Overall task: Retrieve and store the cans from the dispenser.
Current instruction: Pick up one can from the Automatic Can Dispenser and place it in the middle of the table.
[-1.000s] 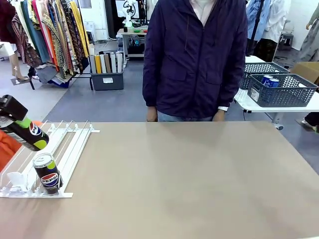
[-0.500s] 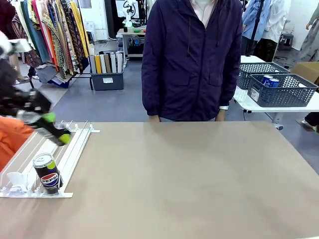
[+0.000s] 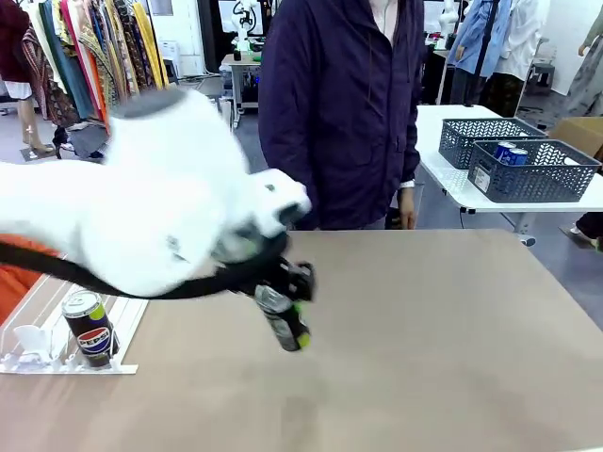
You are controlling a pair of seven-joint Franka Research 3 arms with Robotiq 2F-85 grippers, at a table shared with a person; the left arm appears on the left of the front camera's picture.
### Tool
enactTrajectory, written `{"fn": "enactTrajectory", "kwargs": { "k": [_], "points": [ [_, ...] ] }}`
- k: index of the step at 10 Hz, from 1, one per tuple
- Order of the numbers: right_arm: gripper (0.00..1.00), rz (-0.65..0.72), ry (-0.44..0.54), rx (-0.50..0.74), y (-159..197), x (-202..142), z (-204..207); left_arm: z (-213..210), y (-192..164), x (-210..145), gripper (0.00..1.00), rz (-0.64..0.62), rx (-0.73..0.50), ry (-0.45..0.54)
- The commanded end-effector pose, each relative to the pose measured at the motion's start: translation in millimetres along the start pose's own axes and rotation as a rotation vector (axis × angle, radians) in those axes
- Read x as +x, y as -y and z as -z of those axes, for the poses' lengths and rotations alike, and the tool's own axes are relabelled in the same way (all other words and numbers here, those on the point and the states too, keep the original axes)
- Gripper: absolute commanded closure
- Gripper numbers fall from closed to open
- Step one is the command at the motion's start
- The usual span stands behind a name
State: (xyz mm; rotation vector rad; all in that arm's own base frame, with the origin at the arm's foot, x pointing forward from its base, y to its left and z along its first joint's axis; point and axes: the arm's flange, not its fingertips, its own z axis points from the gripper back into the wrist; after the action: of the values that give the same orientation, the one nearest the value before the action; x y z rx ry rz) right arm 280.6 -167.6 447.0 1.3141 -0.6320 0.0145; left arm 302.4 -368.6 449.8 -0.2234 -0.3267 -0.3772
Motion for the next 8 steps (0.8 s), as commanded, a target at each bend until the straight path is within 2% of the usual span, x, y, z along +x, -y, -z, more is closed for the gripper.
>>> {"fn": "enactTrajectory", "kwargs": {
  "k": [1,2,5,6,8],
  "points": [
    [0.00,-0.005,0.023,0.021,-2.9,4.6,1.7,31.0,36.7,28.5,1.00,0.069,0.141,0.024],
    [0.00,-0.005,0.023,0.021,-2.9,4.6,1.7,44.2,49.5,26.4,1.00,0.090,0.178,0.033],
    [0.00,-0.005,0.023,0.021,-2.9,4.6,1.7,71.0,47.0,30.4,1.00,0.109,0.237,-0.056],
    [0.00,-0.005,0.023,0.021,-2.9,4.6,1.7,77.7,43.9,31.4,1.00,0.114,0.207,-0.107],
    [0.00,-0.005,0.023,0.021,-2.9,4.6,1.7,77.2,39.2,35.5,1.00,0.099,0.173,-0.124]
  ]
}}
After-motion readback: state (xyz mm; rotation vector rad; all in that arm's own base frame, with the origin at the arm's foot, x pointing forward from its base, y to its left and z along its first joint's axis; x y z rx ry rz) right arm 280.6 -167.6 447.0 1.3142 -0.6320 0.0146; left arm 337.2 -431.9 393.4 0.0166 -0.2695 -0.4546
